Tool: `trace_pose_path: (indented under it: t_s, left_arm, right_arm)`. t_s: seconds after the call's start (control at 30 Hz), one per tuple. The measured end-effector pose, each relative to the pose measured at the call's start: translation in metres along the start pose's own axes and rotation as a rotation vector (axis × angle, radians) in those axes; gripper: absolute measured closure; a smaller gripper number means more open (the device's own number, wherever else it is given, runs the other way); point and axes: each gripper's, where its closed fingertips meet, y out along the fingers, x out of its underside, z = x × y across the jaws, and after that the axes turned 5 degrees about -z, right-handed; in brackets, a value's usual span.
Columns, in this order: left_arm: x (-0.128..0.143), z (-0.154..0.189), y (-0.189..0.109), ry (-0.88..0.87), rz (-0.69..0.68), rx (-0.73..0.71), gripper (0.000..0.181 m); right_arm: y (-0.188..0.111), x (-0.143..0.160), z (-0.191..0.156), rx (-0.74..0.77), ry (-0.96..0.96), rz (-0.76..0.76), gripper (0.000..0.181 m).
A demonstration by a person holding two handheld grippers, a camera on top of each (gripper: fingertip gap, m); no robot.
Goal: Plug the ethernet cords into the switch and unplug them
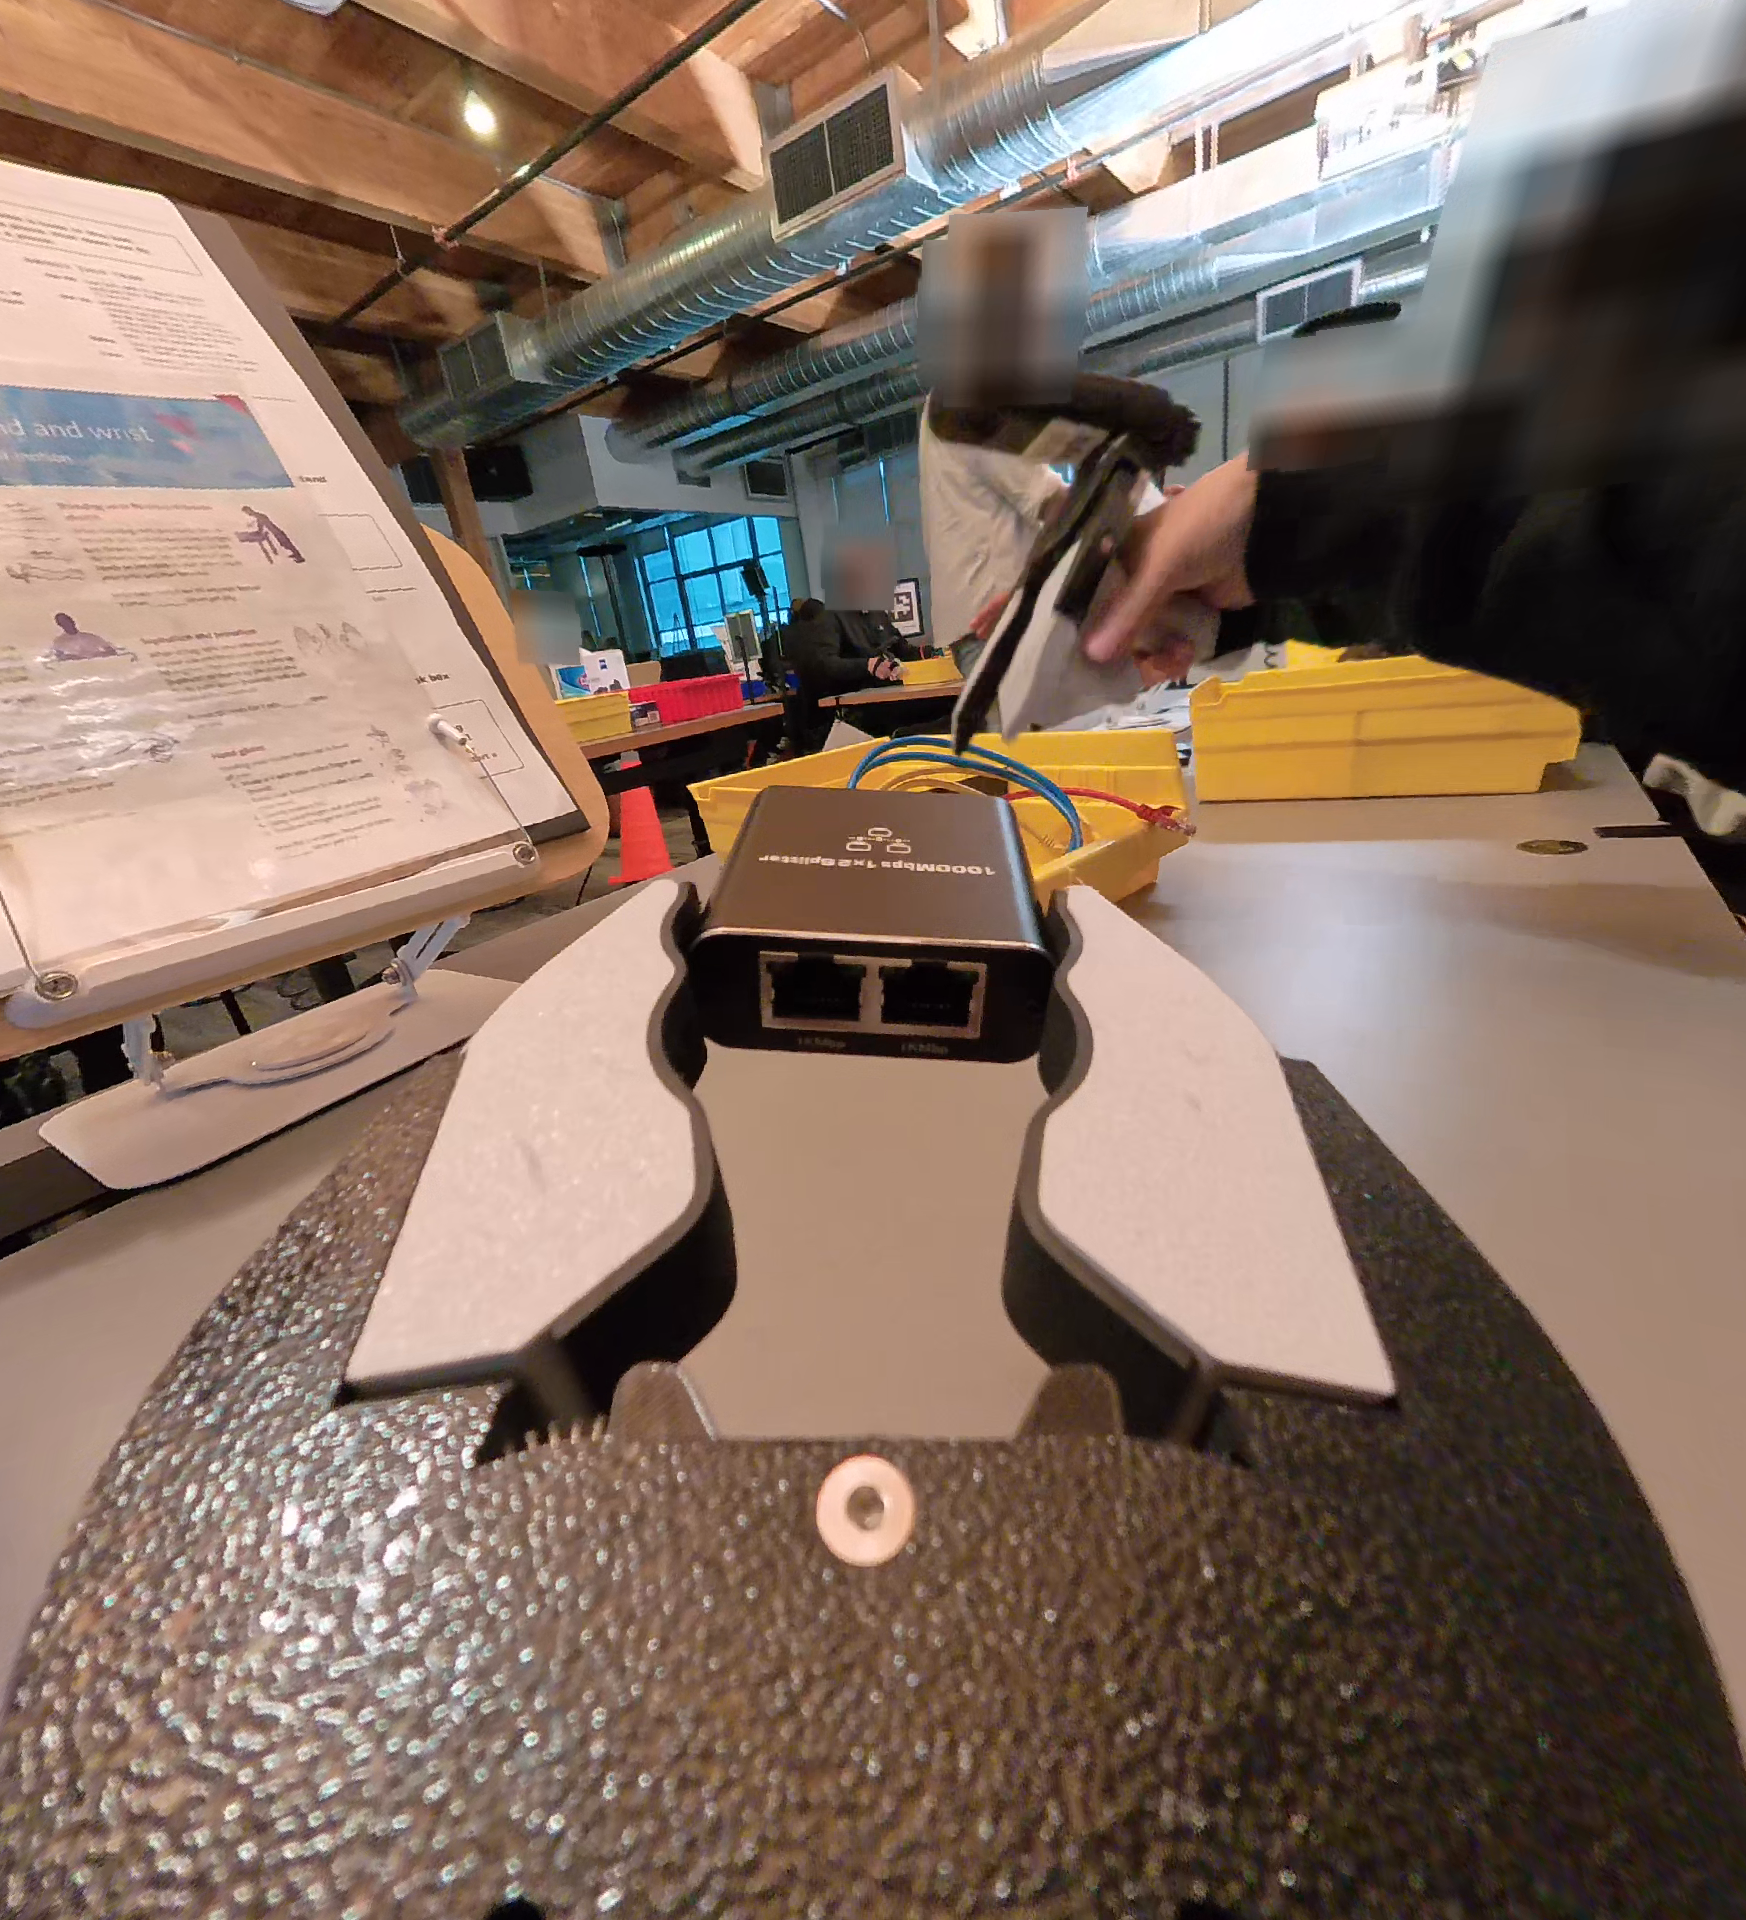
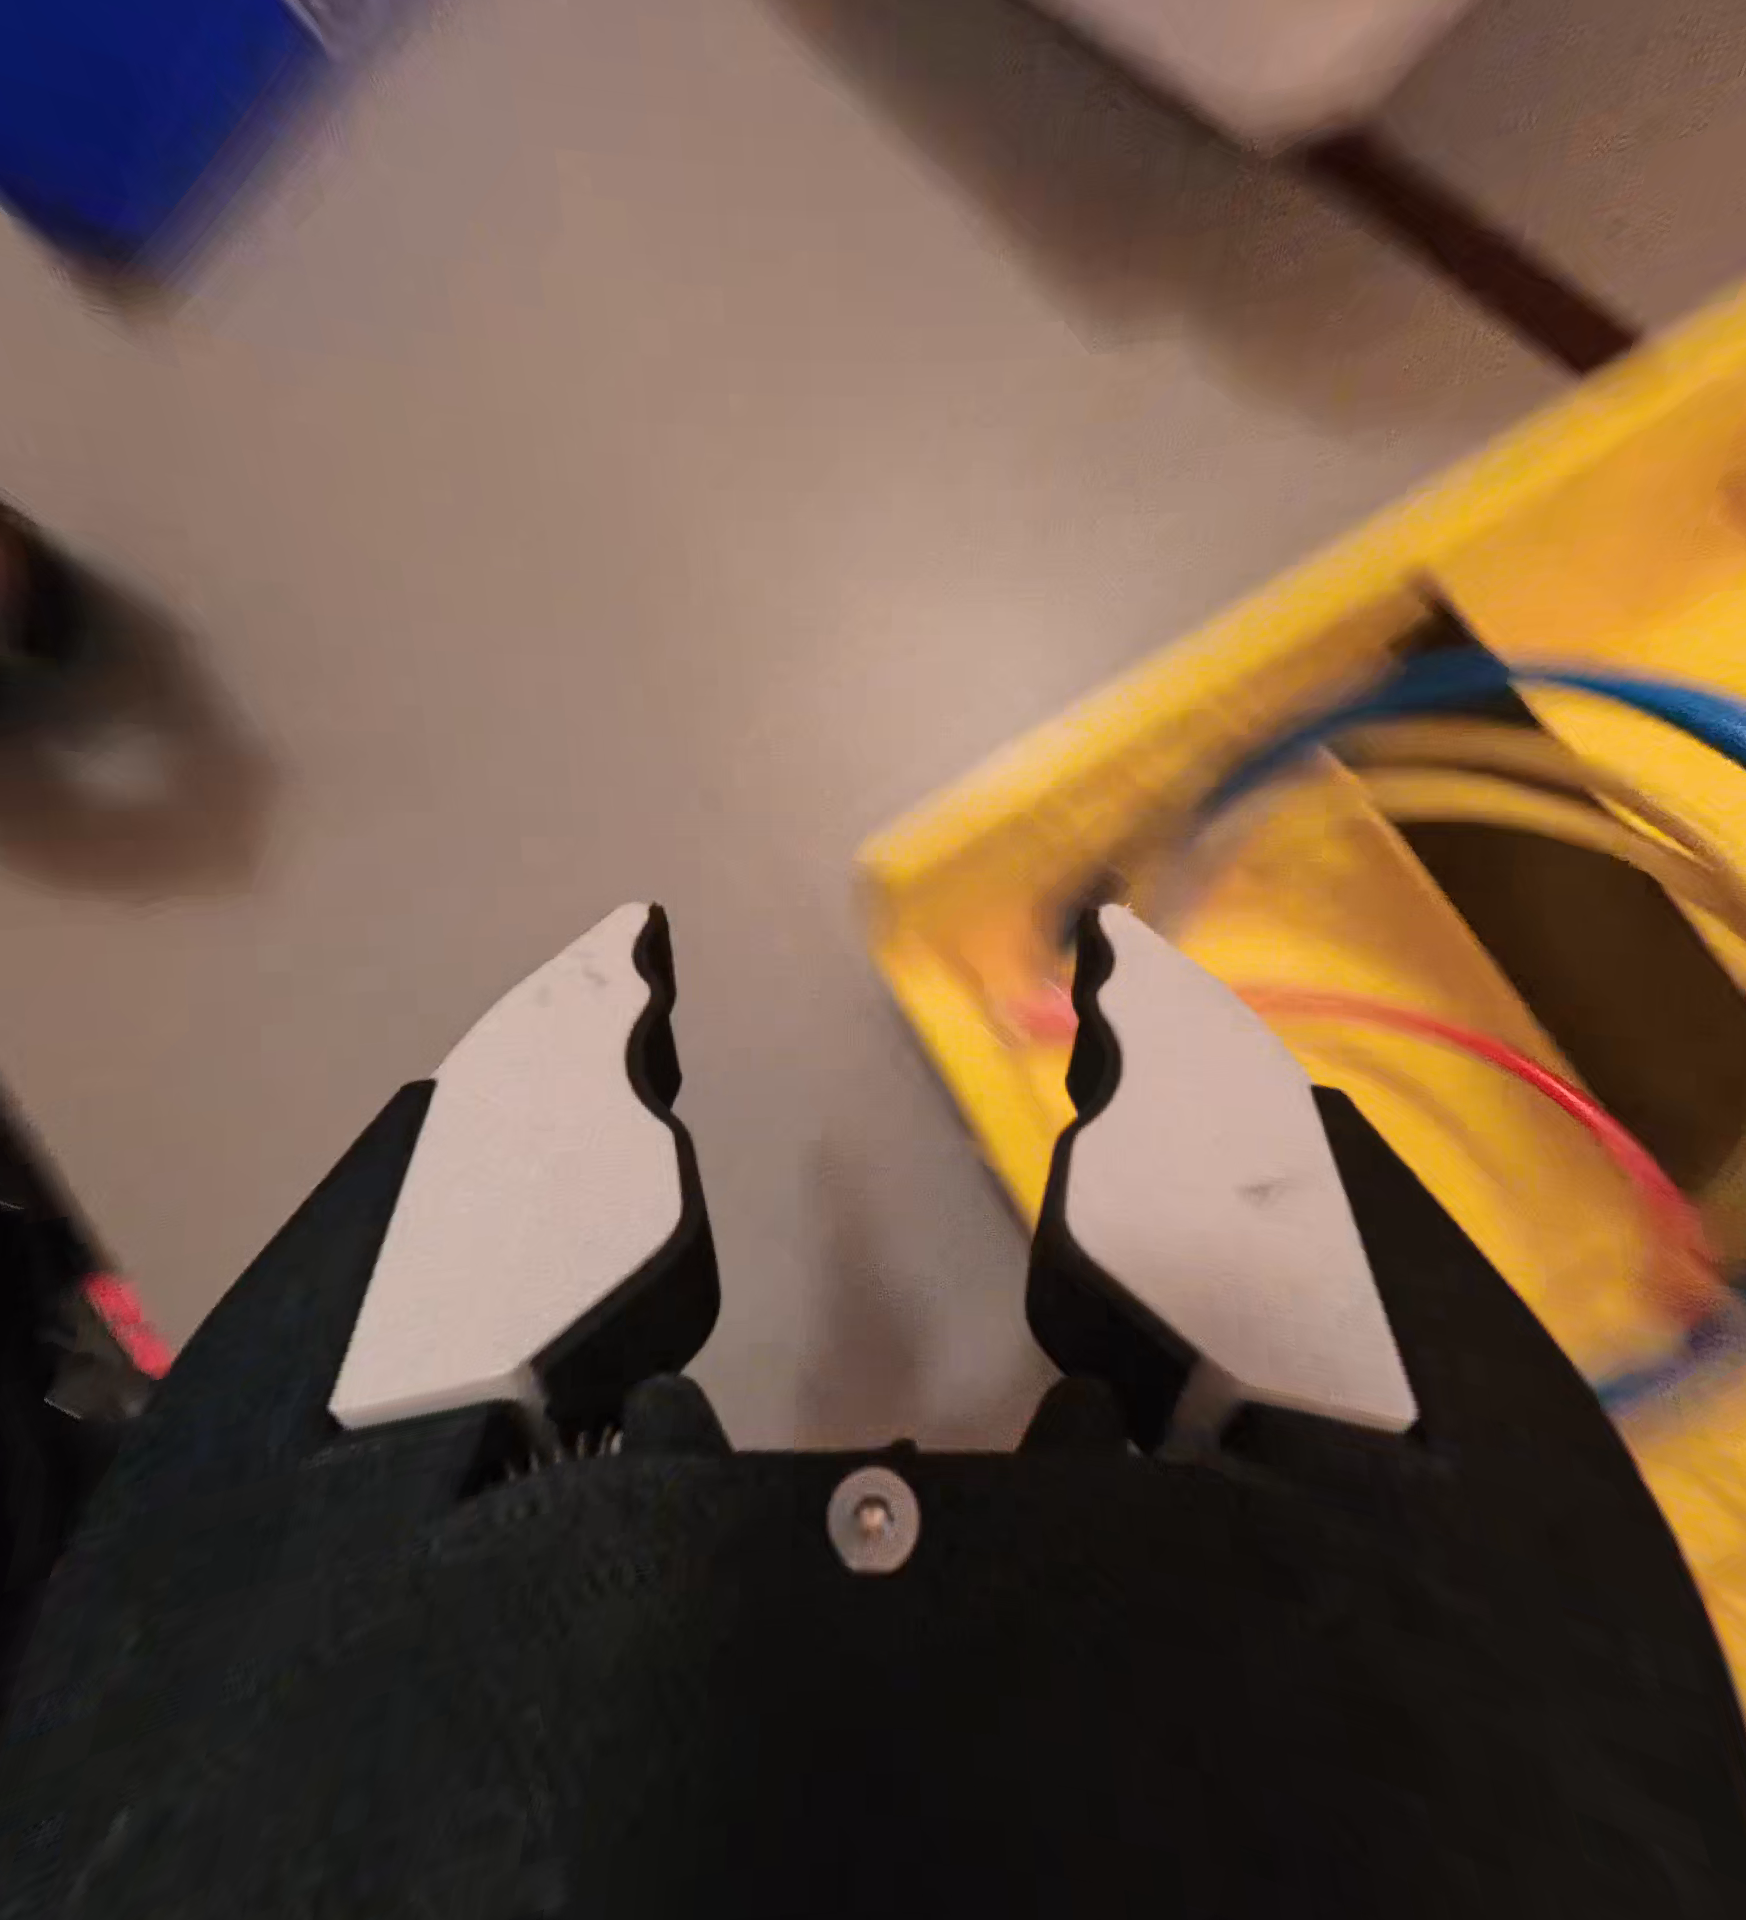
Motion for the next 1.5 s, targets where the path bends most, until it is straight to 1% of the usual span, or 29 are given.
trace_pose_path:
  t_s: [0.03, 0.07, 0.1, 0.13, 0.17, 0.23, 0.3, 0.33, 0.37, 0.47, 0.53, 0.63, 0.73, 0.77, 0.8, 0.87, 0.93, 0.97, 1.0, 1.07, 1.13, 1.17, 1.23, 1.3, 1.37, 1.43, 1.5]
  left_arm:
    - [0.000, 0.001, 0.000, 0.001, -0.001, 0.005, 0.119]
    - [0.000, 0.003, 0.001, 0.003, 0.000, 0.014, 0.119]
    - [0.000, 0.006, 0.001, 0.009, 0.002, 0.030, 0.119]
    - [-0.001, 0.011, 0.002, 0.019, 0.006, 0.052, 0.119]
    - [-0.001, 0.016, 0.003, 0.031, 0.011, 0.079, 0.119]
    - [-0.001, 0.028, 0.004, 0.064, 0.014, 0.134, 0.119]
    - [0.001, 0.039, 0.005, 0.120, 0.004, 0.173, 0.119]
    - [0.003, 0.042, 0.006, 0.152, -0.006, 0.185, 0.119]
    - [0.005, 0.045, 0.006, 0.183, -0.017, 0.190, 0.119]
    - [0.008, 0.049, 0.006, 0.246, -0.030, 0.193, 0.119]
    - [0.005, 0.049, 0.006, 0.253, -0.008, 0.194, 0.119]
    - [0.011, 0.048, 0.008, 0.295, -0.055, 0.169, 0.119]
    - [0.016, 0.049, 0.010, 0.302, -0.058, 0.147, 0.118]
    - [0.014, 0.048, 0.010, 0.290, -0.048, 0.137, 0.110]
    - [0.013, 0.047, 0.011, 0.281, -0.045, 0.130, 0.101]
    - [0.012, 0.043, 0.011, 0.252, -0.044, 0.116, 0.091]
    - [0.012, 0.037, 0.010, 0.231, -0.046, 0.094, 0.090]
    - [0.012, 0.035, 0.010, 0.222, -0.045, 0.083, 0.091]
    - [0.012, 0.033, 0.010, 0.212, -0.045, 0.076, 0.092]
    - [0.012, 0.030, 0.010, 0.191, -0.047, 0.071, 0.096]
    - [0.013, 0.028, 0.010, 0.185, -0.050, 0.062, 0.099]
    - [0.013, 0.028, 0.011, 0.185, -0.052, 0.064, 0.100]
    - [0.013, 0.030, 0.011, 0.183, -0.054, 0.072, 0.102]
    - [0.014, 0.031, 0.012, 0.183, -0.057, 0.079, 0.102]
    - [0.014, 0.032, 0.012, 0.183, -0.059, 0.084, 0.102]
    - [0.014, 0.031, 0.012, 0.177, -0.058, 0.084, 0.103]
    - [0.013, 0.030, 0.012, 0.173, -0.058, 0.081, 0.103]
  right_arm:
    - [0.001, -0.017, -0.034, -0.128, 0.014, 0.150, 0.107]
    - [0.004, -0.028, -0.070, -0.271, 0.040, 0.255, 0.108]
    - [0.011, -0.032, -0.105, -0.418, 0.075, 0.306, 0.108]
    - [0.019, -0.034, -0.140, -0.573, 0.125, 0.326, 0.108]
    - [0.027, -0.035, -0.171, -0.726, 0.184, 0.323, 0.109]
    - [0.043, -0.033, -0.220, -0.984, 0.280, 0.262, 0.112]
    - [0.051, -0.033, -0.256, -1.162, 0.306, 0.189, 0.113]
    - [0.054, -0.034, -0.270, -1.196, 0.283, 0.167, 0.113]
    - [0.057, -0.035, -0.280, -1.198, 0.240, 0.162, 0.113]
    - [0.078, -0.028, -0.294, -1.074, 0.121, 0.056, 0.123]
    - [0.083, -0.025, -0.298, -1.057, 0.088, 0.015, 0.153]
    - [0.086, -0.024, -0.295, -1.044, 0.074, 0.008, 0.154]
    - [0.093, -0.019, -0.287, -0.964, 0.016, -0.005, 0.154]
    - [0.094, -0.019, -0.283, -0.926, 0.001, -0.010, 0.154]
    - [0.091, -0.021, -0.276, -0.892, -0.014, -0.006, 0.154]
    - [0.077, -0.034, -0.255, -0.798, -0.039, 0.026, 0.154]
    - [0.060, -0.053, -0.215, -0.615, -0.082, 0.063, 0.154]
    - [0.052, -0.060, -0.185, -0.466, -0.121, 0.056, 0.154]
    - [0.045, -0.067, -0.142, -0.245, -0.161, 0.035, 0.154]
    - [0.019, -0.075, -0.045, 0.204, -0.208, -0.063, 0.154]
    - [-0.012, -0.077, 0.034, 0.503, -0.218, -0.175, 0.154]
    - [-0.022, -0.076, 0.066, 0.593, -0.210, -0.227, 0.155]
    - [-0.028, -0.068, 0.112, 0.662, -0.181, -0.323, 0.155]
    - [-0.028, -0.062, 0.143, 0.728, -0.182, -0.403, 0.154]
    - [-0.022, -0.059, 0.164, 0.773, -0.205, -0.451, 0.154]
    - [-0.010, -0.055, 0.176, 0.757, -0.164, -0.458, 0.155]
    - [0.001, -0.052, 0.185, 0.728, -0.104, -0.434, 0.154]
